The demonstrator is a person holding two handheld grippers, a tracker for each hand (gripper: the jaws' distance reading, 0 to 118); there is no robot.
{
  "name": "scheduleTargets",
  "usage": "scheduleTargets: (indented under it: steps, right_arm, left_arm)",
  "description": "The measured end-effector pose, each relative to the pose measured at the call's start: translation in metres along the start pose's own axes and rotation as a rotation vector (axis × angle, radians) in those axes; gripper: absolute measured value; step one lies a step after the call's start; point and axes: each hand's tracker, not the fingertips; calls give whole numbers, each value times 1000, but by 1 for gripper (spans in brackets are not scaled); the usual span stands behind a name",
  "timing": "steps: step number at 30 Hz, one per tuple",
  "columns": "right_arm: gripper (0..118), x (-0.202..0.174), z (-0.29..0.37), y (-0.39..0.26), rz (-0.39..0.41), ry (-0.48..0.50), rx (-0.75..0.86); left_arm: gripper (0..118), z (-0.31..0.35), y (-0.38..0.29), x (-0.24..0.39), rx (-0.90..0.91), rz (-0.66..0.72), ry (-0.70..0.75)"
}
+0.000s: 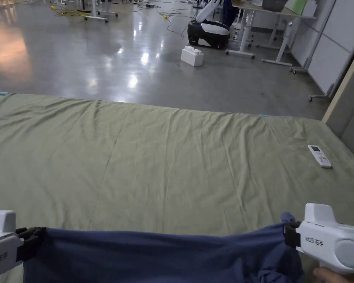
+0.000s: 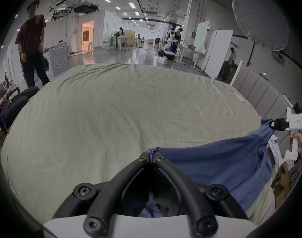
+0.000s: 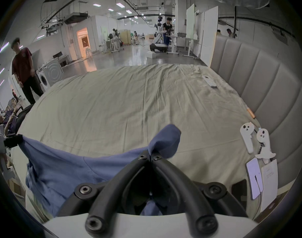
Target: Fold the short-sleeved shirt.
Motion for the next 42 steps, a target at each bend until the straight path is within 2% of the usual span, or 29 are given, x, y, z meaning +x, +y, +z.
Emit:
scheduleTargets:
  steps: [9,14,18,20,21,25,32,33,34,35,36,37,38,39,40,42]
  right_arm:
    - [1,1,86,-53,30,-12,25]
    - [1,4,103,-100,42,-13,-78]
    - [1,7,96,-141,53,-20,-186]
    - [1,3,86,-158,127,-57,-216]
    - [1,3,81,-166,134,-68,-230]
    - [1,5,58,-186,106,-66,-267]
    - [2,-1,36,-206,136,-93,-282]
    - [6,-3,38,-204,144,-106,-279]
    - [17,-7,44,-201,151,-134,-280]
    - [40,-8,49,-195,158,-183,-273]
    - [58,-9,55,-189,152,-206,-260]
    - [74,-8,61,-182,137,-205,-239]
    - [86,-8,69,-176,102,-198,-176]
    - [90,-10,76,-168,81,-200,-127]
    - [90,-13,83,-158,69,-200,-79]
    - [90,-24,95,-141,60,-214,13]
  left_arm:
    - [3,68,-40,-14,35,9,-45]
    - [3,84,-80,-19,-34,0,-38]
    - [3,81,-114,-22,-151,-30,-25]
    - [3,76,-129,-20,-200,-65,20]
    - [3,74,-133,-21,-211,-60,10]
    - [3,59,-151,-19,-256,-80,18]
    - [6,42,-163,-28,-271,-55,33]
    - [8,43,-160,-28,-269,-51,32]
    - [13,45,-157,-28,-266,-47,32]
    - [21,47,-153,-27,-262,-45,36]
    - [31,50,-149,-26,-248,-46,39]
    - [44,53,-142,-25,-216,-53,42]
    - [60,55,-135,-24,-182,-54,36]
    - [68,60,-127,-19,-145,-54,33]
    - [71,63,-118,-15,-105,-52,24]
    - [71,66,-100,-7,-26,-38,3]
